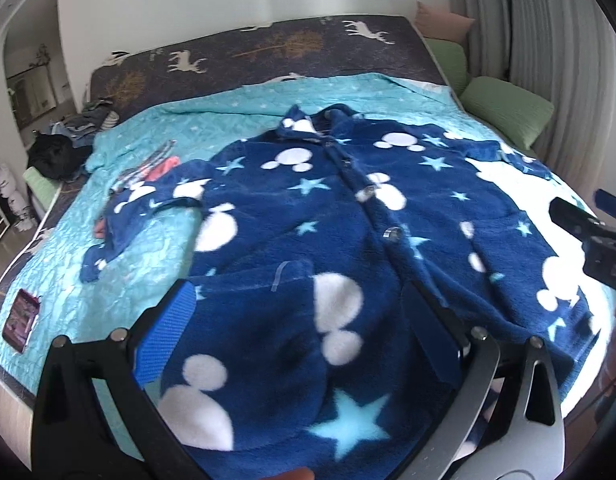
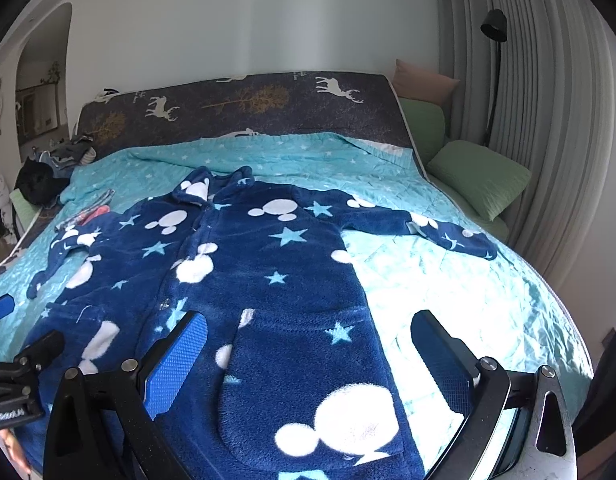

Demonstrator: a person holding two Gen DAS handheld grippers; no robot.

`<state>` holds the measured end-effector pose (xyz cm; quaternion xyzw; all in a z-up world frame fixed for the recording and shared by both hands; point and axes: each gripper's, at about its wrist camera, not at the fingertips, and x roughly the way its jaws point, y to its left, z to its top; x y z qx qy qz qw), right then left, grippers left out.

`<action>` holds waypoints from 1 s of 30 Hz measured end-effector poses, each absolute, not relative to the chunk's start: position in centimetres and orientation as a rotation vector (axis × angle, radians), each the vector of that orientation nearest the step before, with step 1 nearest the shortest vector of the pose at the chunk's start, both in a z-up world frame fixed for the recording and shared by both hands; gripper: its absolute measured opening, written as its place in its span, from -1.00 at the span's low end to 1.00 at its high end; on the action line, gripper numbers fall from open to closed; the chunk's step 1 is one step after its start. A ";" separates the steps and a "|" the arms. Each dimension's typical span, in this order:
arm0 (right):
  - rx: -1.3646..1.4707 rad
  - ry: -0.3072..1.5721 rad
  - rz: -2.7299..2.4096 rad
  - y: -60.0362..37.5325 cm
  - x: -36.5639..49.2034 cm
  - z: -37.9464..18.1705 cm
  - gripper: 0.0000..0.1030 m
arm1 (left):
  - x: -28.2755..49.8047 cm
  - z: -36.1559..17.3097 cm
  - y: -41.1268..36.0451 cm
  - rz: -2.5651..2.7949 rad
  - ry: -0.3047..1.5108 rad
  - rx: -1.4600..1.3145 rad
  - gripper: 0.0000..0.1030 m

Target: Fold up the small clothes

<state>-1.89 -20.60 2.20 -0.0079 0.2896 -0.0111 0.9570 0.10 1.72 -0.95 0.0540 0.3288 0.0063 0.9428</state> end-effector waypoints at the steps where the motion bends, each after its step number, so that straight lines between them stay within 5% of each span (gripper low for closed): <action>1: -0.016 0.588 -0.021 -20.6 -1.8 2.2 1.00 | 0.2 -1.0 2.0 0.020 0.671 0.104 0.99; 30: -0.006 0.603 -0.013 -20.8 -1.4 2.2 1.00 | 0.4 -1.3 2.5 0.017 0.700 0.127 0.99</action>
